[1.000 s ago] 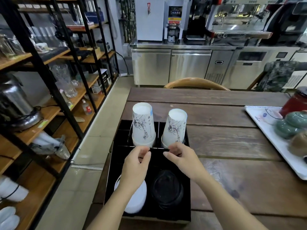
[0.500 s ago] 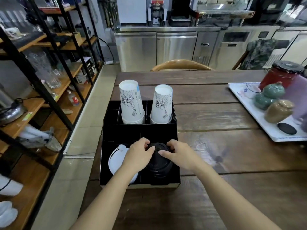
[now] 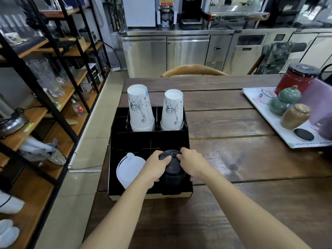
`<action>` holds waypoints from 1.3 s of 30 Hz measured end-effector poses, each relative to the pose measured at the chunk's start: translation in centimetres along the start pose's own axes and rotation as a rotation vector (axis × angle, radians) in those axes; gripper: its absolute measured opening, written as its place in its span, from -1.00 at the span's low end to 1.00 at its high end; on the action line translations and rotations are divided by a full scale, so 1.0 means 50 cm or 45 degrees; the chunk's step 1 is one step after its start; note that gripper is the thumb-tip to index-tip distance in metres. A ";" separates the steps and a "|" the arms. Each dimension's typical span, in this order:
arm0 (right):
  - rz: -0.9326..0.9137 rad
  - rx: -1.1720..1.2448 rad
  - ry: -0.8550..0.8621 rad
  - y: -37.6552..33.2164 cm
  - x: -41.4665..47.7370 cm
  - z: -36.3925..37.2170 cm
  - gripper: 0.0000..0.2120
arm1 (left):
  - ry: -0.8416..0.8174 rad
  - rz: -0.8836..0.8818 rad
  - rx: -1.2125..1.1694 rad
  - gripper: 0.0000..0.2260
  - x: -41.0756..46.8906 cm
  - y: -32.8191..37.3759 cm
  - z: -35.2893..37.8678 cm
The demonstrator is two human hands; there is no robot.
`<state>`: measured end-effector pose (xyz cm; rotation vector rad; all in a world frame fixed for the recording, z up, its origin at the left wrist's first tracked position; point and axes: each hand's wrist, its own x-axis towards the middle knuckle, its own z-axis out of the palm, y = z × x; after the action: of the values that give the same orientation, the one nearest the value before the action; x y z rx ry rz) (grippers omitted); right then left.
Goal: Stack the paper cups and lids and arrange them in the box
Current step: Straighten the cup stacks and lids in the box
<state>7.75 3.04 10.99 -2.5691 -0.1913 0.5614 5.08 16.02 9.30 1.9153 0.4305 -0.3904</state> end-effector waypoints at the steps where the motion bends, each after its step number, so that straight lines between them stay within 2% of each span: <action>1: -0.004 -0.032 0.005 -0.001 0.004 0.000 -0.76 | 0.020 0.019 0.046 -0.69 0.003 -0.002 -0.002; 3: 0.007 -0.080 -0.013 0.002 0.014 0.004 -0.80 | 0.042 0.054 0.172 -0.69 0.005 -0.004 -0.002; 5: 0.005 -0.100 -0.034 0.006 0.021 0.011 -0.75 | 0.077 0.096 0.280 -0.70 0.006 -0.008 0.001; 12: -0.069 -0.245 0.019 0.017 0.027 0.030 -0.78 | 0.226 0.162 0.461 -0.67 0.008 -0.020 0.009; 14: -0.115 -0.345 0.107 0.012 0.024 0.034 -0.74 | 0.271 0.188 0.476 -0.64 0.004 -0.020 0.005; 17: -0.252 -0.477 0.357 0.001 0.014 0.030 -0.76 | 0.366 0.284 0.375 -0.66 -0.012 -0.010 -0.010; 19: -0.355 -0.414 0.500 -0.008 0.013 0.024 -0.75 | 0.458 0.387 0.253 -0.74 -0.026 -0.005 -0.032; 21: -0.446 -0.291 0.546 -0.019 0.016 0.021 -0.74 | 0.597 0.414 0.177 -0.78 -0.036 -0.010 -0.064; 24: -0.529 -0.213 0.453 -0.045 0.020 0.032 -0.72 | 0.801 0.279 0.115 -0.76 -0.031 -0.048 -0.112; 26: -0.574 -0.220 0.390 -0.062 0.026 0.044 -0.71 | 0.841 0.130 0.075 -0.70 -0.025 -0.080 -0.130; 32: -0.641 -0.365 0.165 -0.102 0.050 0.077 -0.66 | 0.700 -0.168 0.066 -0.57 -0.022 -0.136 -0.135; 34: -0.659 -0.436 0.117 -0.111 0.056 0.088 -0.67 | 0.620 -0.226 0.072 -0.61 -0.023 -0.142 -0.131; 39: -0.663 -0.558 0.000 -0.120 0.058 0.097 -0.77 | 0.565 -0.166 0.038 -0.73 -0.028 -0.141 -0.125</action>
<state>8.13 11.06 9.11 -2.7582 -1.0477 0.3444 0.99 24.16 6.49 2.0068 0.8470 -0.0497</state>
